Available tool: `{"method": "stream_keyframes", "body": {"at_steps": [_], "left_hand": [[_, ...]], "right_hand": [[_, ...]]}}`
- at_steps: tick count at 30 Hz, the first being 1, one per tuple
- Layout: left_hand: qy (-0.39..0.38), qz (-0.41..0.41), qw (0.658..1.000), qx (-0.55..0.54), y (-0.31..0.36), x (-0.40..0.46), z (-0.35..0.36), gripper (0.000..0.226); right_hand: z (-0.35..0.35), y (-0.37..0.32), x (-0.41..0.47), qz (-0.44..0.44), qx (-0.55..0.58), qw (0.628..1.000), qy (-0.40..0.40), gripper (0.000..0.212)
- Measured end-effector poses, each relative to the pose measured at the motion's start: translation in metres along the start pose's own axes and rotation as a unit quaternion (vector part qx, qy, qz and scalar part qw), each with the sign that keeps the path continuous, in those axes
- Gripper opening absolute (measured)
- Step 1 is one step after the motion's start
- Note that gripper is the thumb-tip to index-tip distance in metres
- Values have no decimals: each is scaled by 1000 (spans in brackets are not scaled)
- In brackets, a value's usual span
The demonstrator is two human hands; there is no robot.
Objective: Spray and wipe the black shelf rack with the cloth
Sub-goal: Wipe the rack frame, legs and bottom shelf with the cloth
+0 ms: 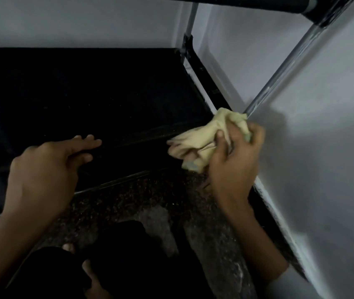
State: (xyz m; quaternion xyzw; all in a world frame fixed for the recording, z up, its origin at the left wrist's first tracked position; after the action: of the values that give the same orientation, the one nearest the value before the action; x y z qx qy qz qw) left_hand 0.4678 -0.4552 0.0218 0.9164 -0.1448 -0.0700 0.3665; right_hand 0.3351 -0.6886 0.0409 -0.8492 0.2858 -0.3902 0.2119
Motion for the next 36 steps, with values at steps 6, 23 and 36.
{"method": "stream_keyframes", "body": {"at_steps": [6,23,36], "left_hand": [[4,5,1000,2,7,-3,0,54],[99,-8,991,84,-47,-58,-64,53],[159,-171,972,-3,-136,-112,-74,64]], "right_hand": [[26,-40,-28,-92,1,987,-135,40],[9,-1,-10,-29,-55,996,-66,38],[104,-119,-137,-233,39,926,-295,40]]}}
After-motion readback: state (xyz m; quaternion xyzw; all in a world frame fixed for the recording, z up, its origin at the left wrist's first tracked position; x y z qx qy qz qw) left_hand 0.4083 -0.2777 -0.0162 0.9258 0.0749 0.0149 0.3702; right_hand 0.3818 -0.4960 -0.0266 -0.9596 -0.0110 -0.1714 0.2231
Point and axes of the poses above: each hand's wrist, its own x-axis towards the middle knuckle, its own z-axis out of the palm, y = z × x, the point moved 1 cm from there along x, towards the middle knuckle, and after that the axes turned 12 degrees about -z, right-handed, at the moved point
